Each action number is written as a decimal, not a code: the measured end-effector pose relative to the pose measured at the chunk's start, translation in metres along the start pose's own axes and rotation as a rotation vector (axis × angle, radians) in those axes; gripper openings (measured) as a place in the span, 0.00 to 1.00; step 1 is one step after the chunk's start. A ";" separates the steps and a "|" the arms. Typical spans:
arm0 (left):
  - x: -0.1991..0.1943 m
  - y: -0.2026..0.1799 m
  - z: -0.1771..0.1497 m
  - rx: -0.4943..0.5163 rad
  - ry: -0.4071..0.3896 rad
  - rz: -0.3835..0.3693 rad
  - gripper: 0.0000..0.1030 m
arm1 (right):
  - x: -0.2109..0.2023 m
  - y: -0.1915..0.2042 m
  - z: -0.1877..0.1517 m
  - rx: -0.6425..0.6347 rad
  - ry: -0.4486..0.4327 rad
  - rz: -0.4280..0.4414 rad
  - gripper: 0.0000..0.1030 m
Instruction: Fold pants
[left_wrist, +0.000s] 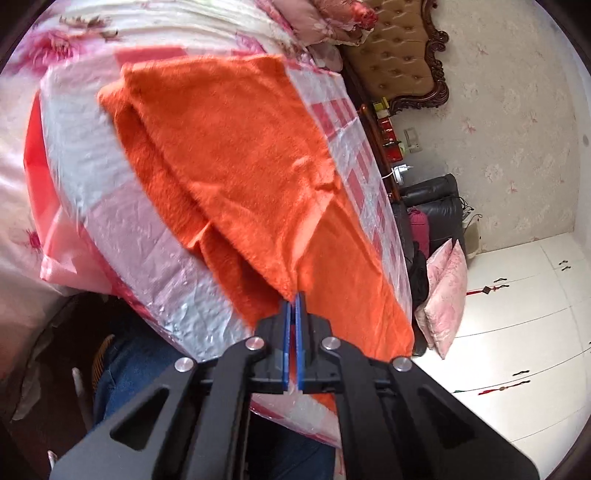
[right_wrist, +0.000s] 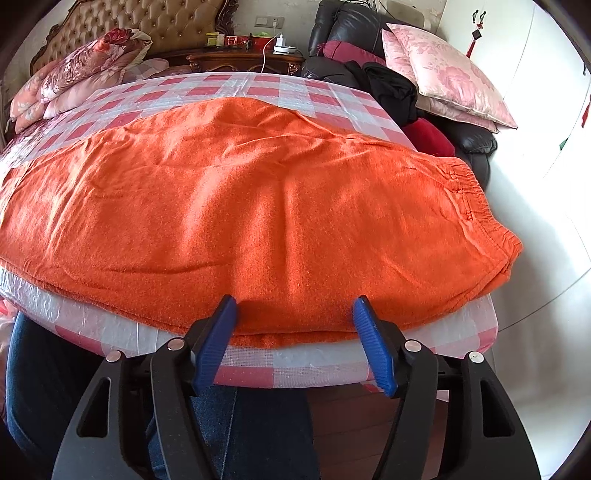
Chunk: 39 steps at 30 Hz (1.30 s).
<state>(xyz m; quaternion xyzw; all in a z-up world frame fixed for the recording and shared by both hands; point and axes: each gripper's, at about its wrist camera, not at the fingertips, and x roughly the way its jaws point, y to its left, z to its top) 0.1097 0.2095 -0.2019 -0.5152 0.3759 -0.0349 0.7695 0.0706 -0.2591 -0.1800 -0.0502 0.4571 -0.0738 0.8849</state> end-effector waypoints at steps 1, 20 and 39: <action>-0.005 -0.008 -0.001 0.028 -0.013 0.009 0.02 | 0.000 0.000 0.000 0.000 0.001 0.002 0.61; -0.022 -0.003 -0.020 0.050 -0.013 0.096 0.01 | -0.038 0.036 0.012 -0.120 -0.121 0.064 0.60; -0.028 0.014 -0.031 0.022 0.016 0.081 0.01 | -0.025 0.178 0.014 -0.451 -0.134 0.185 0.62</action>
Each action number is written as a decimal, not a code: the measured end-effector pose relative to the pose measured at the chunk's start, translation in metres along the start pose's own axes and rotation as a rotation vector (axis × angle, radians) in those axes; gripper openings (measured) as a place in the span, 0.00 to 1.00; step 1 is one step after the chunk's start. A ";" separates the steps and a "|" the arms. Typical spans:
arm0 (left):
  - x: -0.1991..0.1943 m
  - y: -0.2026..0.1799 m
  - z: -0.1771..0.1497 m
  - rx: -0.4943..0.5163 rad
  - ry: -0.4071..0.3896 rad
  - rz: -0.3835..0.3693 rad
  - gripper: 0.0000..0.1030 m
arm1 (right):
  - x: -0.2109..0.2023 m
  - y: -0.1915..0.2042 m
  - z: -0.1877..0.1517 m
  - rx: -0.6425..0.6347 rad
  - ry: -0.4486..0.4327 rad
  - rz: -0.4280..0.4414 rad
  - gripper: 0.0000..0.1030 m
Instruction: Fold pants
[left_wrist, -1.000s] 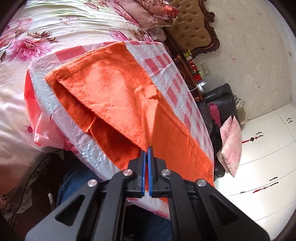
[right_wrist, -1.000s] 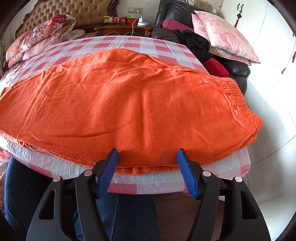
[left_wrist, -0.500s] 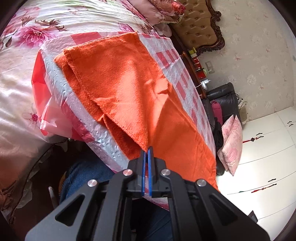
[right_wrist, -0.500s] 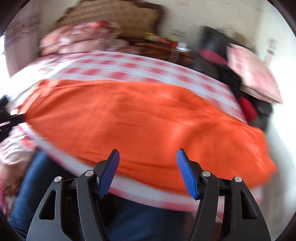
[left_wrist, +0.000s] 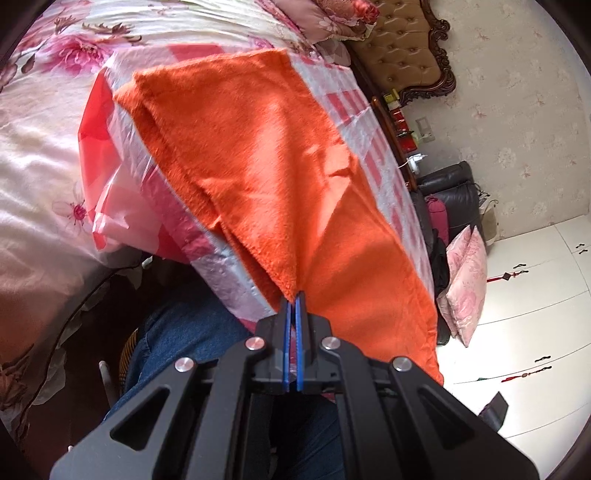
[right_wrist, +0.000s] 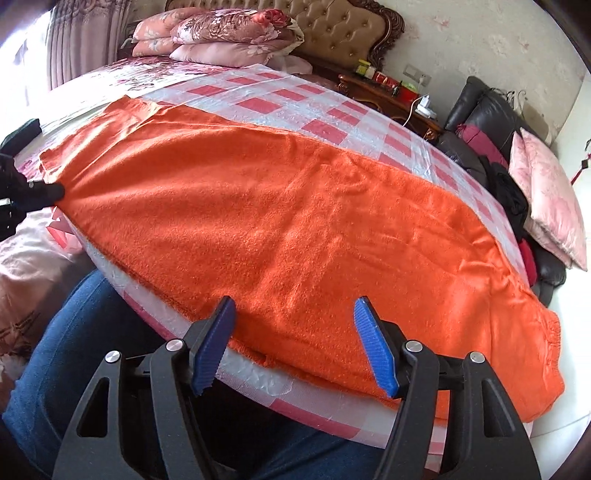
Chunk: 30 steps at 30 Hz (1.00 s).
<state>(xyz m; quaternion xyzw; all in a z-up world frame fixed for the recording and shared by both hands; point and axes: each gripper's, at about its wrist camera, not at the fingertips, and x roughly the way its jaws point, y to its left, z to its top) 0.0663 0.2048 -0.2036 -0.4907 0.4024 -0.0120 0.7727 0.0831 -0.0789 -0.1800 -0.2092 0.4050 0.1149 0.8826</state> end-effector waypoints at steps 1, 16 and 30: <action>0.000 0.000 0.000 0.002 0.001 0.000 0.02 | 0.000 0.002 0.000 -0.008 -0.005 -0.016 0.62; -0.056 0.056 0.023 -0.134 -0.159 -0.011 0.14 | 0.023 -0.002 0.154 -0.052 -0.043 0.248 0.75; -0.079 0.077 0.081 -0.211 -0.203 0.014 0.24 | 0.098 0.102 0.184 -0.201 0.048 0.335 0.70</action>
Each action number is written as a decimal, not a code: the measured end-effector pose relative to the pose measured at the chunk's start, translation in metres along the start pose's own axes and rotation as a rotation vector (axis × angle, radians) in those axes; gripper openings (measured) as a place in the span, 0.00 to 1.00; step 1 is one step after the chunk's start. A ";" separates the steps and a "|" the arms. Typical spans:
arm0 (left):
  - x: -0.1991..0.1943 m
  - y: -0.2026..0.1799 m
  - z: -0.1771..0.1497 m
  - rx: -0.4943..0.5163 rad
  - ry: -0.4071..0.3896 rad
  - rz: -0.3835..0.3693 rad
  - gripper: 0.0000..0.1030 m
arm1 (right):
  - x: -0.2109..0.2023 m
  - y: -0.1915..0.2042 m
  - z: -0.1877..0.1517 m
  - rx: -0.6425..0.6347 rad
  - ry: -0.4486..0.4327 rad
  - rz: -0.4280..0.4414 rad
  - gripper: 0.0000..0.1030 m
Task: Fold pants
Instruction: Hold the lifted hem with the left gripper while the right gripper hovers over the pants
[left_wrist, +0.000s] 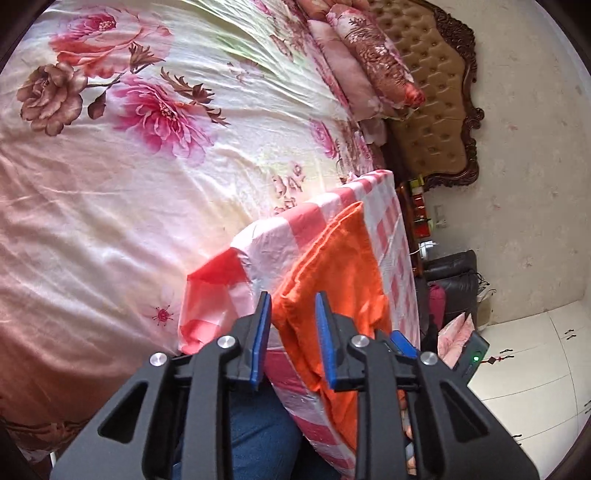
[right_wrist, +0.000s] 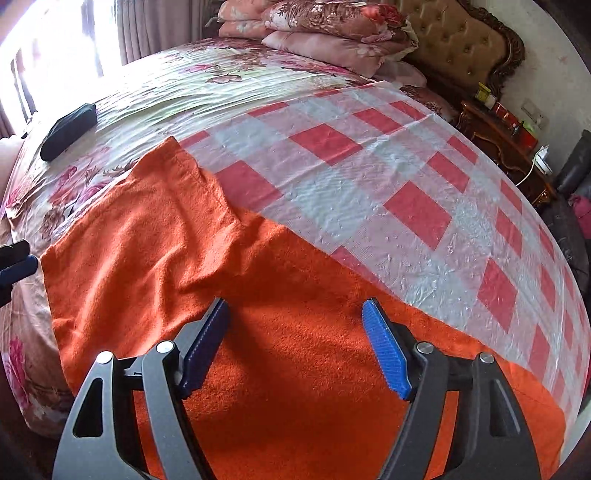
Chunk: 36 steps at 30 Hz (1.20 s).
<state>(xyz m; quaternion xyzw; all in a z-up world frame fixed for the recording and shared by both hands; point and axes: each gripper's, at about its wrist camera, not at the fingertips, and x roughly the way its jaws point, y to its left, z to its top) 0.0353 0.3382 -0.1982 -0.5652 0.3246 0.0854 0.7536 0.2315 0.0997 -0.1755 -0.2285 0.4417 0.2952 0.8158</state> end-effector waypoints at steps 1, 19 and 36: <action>0.002 0.001 0.000 -0.001 0.006 0.011 0.24 | 0.001 -0.001 0.001 0.010 0.006 0.007 0.70; -0.005 -0.037 -0.012 0.213 -0.038 0.167 0.06 | 0.003 0.006 0.002 -0.020 -0.027 -0.096 0.84; 0.009 -0.023 -0.003 0.190 0.041 0.011 0.09 | 0.004 0.003 0.003 0.004 -0.013 -0.082 0.84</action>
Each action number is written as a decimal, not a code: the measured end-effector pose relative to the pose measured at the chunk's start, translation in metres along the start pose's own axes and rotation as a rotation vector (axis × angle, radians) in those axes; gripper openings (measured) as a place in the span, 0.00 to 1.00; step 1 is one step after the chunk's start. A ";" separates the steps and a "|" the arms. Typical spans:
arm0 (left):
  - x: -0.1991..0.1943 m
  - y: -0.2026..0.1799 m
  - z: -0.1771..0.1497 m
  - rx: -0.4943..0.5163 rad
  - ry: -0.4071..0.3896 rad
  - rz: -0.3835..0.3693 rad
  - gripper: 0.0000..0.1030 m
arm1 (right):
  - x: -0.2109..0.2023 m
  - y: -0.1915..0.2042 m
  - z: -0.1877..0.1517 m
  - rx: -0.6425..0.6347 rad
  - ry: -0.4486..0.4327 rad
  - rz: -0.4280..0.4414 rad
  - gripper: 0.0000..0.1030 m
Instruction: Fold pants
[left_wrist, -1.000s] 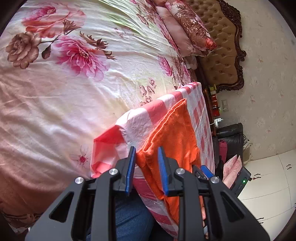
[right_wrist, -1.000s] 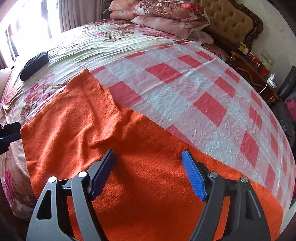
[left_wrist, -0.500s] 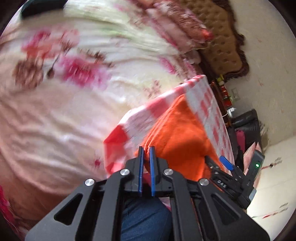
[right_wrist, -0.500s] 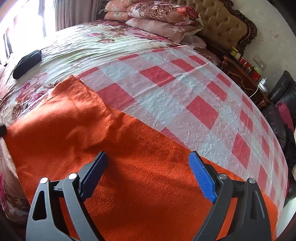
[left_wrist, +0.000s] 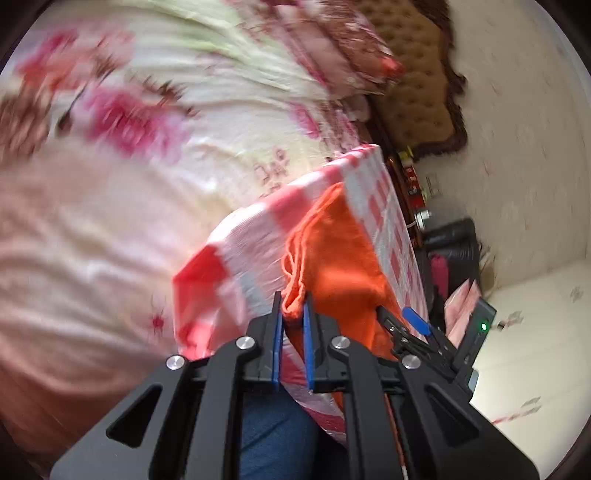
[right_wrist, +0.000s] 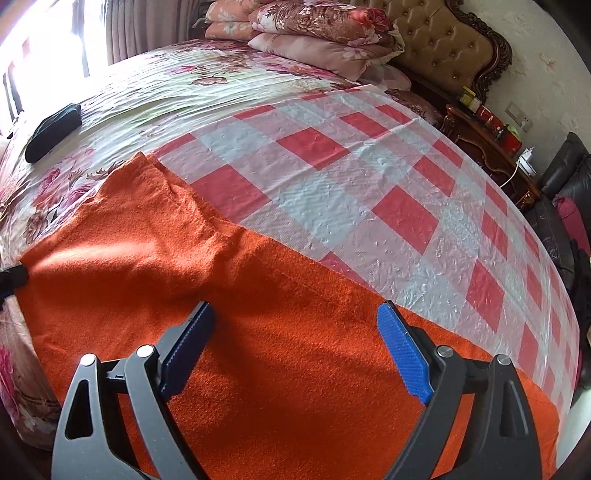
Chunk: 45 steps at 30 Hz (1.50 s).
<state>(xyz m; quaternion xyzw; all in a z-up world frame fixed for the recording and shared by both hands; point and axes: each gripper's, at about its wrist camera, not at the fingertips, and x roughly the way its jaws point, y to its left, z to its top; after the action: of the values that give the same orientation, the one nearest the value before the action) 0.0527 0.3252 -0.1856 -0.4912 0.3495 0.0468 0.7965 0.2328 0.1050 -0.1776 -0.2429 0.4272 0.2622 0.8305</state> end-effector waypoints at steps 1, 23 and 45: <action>0.000 -0.013 0.009 0.070 -0.007 0.040 0.08 | 0.001 0.000 0.001 0.005 -0.002 0.000 0.84; 0.138 -0.092 0.113 0.741 0.148 0.233 0.07 | -0.026 -0.098 -0.057 0.443 0.035 -0.195 0.85; 0.085 -0.155 0.013 0.843 -0.186 0.296 0.64 | -0.154 -0.429 -0.394 0.981 0.253 -0.766 0.77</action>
<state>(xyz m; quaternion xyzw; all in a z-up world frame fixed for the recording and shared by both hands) 0.1883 0.2331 -0.1169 -0.0627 0.3315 0.0577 0.9396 0.2031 -0.4969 -0.1756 0.0012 0.4754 -0.3105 0.8231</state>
